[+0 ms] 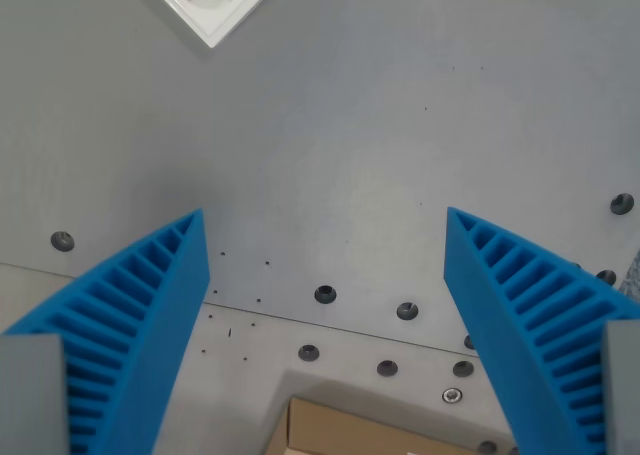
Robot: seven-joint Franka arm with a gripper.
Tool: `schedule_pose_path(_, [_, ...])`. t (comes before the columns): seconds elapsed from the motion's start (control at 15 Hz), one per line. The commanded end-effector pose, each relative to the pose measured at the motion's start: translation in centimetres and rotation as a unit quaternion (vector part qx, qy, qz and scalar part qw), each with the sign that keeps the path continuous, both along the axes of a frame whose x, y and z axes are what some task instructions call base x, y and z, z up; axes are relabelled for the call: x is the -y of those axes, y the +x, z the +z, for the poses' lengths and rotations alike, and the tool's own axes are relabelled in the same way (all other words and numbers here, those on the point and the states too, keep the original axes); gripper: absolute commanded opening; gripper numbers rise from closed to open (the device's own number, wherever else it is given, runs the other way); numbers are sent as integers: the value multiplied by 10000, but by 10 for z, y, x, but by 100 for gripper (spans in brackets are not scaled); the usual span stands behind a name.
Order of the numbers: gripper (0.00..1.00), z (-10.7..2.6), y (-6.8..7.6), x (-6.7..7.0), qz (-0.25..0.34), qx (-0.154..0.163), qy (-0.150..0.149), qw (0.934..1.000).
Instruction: Move above the white socket
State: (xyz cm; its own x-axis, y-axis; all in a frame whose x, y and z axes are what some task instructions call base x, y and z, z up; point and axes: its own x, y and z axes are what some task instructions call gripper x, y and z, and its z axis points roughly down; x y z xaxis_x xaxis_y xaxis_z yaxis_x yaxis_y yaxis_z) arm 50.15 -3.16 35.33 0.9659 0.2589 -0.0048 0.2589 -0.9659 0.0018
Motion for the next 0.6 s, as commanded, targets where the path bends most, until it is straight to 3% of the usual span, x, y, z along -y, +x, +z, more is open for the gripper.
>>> schedule_pose_path(0.07, [100,2,0,0,1,25,-1,10000])
schedule_pose_path(0.6, [100,0,0,-1,-178,26,2,9998])
